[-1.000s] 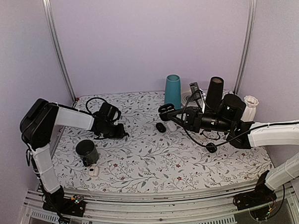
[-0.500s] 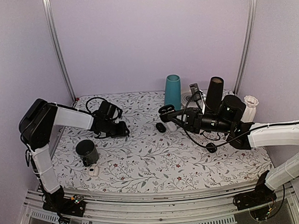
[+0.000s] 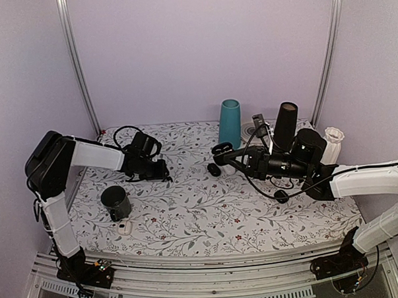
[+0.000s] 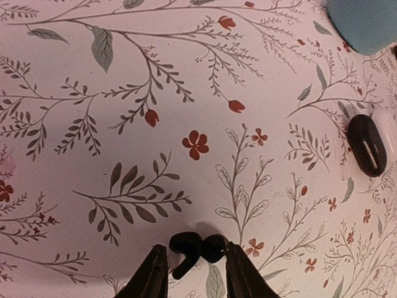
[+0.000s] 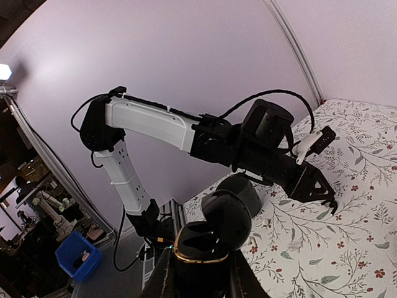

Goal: Insert the wireless bluetooth earbuds into the charging case
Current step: Pick up the left earbud from the center of the board.

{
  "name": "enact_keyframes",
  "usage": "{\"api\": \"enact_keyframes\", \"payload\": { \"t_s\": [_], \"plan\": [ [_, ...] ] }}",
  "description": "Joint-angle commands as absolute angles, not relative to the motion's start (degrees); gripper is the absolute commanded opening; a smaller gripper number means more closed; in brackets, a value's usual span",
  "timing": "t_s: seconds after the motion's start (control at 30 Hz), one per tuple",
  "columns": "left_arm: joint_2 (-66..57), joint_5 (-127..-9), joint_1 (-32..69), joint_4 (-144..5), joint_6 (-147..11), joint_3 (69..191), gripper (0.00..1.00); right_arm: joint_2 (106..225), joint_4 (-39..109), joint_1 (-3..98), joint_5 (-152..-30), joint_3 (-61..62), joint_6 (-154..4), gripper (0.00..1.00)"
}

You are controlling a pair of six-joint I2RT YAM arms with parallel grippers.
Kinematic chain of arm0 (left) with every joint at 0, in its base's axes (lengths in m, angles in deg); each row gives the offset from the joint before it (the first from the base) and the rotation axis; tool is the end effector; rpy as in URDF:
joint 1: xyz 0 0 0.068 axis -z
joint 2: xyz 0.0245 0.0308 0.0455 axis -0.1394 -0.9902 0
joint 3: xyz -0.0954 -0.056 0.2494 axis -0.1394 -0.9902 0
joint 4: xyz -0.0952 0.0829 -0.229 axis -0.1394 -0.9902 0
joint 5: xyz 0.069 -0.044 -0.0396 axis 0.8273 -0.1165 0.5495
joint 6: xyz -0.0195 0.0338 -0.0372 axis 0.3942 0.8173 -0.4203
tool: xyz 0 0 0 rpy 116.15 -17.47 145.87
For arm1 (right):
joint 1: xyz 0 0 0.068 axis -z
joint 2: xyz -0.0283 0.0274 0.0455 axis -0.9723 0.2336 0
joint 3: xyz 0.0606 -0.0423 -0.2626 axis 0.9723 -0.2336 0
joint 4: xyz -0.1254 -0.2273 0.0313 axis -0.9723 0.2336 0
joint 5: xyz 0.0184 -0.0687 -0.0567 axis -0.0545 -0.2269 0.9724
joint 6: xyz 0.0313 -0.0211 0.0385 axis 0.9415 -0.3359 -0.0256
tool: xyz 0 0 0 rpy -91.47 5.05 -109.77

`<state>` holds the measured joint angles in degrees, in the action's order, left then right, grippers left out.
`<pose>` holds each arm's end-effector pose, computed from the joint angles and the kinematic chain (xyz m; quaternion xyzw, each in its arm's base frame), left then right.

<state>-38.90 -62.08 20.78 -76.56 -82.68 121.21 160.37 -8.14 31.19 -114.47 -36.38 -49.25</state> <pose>0.3419 -0.1895 0.1414 0.0289 0.9418 -0.1708 0.2881 0.1925 0.2204 0.2767 -0.2675 0.6260 0.5851 0.4406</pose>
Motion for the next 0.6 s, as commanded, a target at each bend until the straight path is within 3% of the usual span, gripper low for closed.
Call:
{"api": "enact_keyframes", "payload": {
  "t_s": [0.0,0.57],
  "plan": [
    [-36.2,-57.1,20.2,-79.5,-78.5,121.3,0.33,159.2,-9.7,31.6,-114.6,-36.7,-48.8,0.03],
    [-40.7,-55.9,22.4,-86.6,-71.1,127.2,0.26,160.0,-9.9,31.6,-115.0,-36.3,-48.2,0.03]
  ]
}}
